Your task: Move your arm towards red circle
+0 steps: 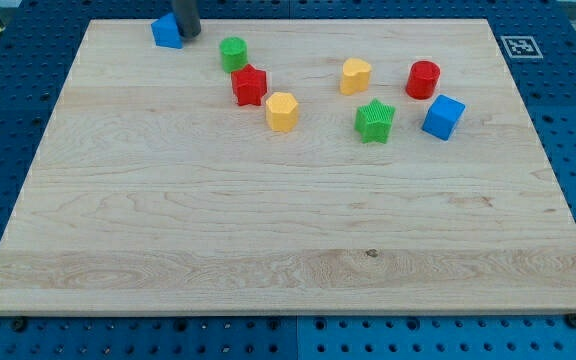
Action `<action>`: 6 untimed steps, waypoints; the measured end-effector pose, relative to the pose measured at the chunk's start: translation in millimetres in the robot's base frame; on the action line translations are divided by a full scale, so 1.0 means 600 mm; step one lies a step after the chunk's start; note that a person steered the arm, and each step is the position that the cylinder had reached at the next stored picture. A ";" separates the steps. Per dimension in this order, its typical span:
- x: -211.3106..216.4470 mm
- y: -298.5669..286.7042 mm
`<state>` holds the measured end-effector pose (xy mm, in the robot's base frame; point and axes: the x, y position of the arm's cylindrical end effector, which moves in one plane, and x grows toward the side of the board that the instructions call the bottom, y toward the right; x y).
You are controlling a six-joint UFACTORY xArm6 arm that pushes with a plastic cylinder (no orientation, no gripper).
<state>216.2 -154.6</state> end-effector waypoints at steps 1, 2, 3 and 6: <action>0.000 -0.023; 0.000 -0.030; 0.000 -0.015; -0.007 0.162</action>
<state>212.2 -57.5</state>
